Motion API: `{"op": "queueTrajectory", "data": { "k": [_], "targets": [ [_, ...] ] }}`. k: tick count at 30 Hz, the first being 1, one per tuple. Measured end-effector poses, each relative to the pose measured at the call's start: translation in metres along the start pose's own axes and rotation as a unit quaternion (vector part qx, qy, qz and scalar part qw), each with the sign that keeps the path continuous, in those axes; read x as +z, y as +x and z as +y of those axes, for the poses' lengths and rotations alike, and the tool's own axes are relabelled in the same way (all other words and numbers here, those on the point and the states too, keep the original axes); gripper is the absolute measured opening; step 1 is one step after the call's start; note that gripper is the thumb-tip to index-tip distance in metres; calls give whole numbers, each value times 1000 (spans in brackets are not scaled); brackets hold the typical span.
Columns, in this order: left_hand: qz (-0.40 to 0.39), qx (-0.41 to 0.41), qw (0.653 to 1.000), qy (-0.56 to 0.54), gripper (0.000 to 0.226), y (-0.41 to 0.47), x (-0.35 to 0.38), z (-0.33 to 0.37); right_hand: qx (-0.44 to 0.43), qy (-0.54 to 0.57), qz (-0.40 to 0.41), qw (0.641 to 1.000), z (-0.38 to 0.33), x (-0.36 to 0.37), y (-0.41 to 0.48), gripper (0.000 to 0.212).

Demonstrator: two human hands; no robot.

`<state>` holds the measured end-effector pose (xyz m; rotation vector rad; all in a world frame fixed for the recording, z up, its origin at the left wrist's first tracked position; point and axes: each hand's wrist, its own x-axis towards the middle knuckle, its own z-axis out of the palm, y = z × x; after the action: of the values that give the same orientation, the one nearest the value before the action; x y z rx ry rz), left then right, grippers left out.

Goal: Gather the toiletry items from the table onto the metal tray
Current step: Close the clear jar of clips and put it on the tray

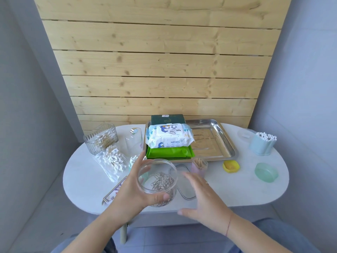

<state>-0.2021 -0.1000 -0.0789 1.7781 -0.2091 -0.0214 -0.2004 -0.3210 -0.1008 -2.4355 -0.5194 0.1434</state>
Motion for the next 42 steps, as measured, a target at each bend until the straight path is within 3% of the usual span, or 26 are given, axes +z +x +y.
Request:
{"op": "queueTrajectory", "data": {
  "k": [2,4,8,11,15,20,24,28,33,39,42],
  "targets": [
    [16,-3,1000,6,113,-1,0,-2,-37,-131,6,991,13,7,-3,79],
    [29,-5,1000,4,112,-1,2,-2,-63,-187,18,980,22,14,-6,70],
    [51,4,999,-1,122,5,2,1,-86,-137,139,977,27,0,-8,46],
    [61,14,998,-12,134,8,-3,3,-27,-96,259,961,41,-33,-6,33],
    [67,19,997,-16,139,15,-4,10,69,-75,305,947,71,-67,-11,29],
    [89,30,996,-14,140,24,-8,24,67,-65,308,947,74,-81,-6,27],
    [79,46,996,2,131,41,5,39,95,-102,330,934,98,-135,28,33],
    [48,68,996,15,129,79,44,58,220,-179,177,943,135,-209,80,65],
    [10,87,996,28,125,123,90,76,294,-221,-40,929,168,-246,136,91],
    [-20,67,997,27,128,170,122,72,366,-274,-197,868,203,-244,179,111],
    [-30,47,998,25,125,186,131,68,390,-295,-234,840,224,-238,194,137]
  ]
}}
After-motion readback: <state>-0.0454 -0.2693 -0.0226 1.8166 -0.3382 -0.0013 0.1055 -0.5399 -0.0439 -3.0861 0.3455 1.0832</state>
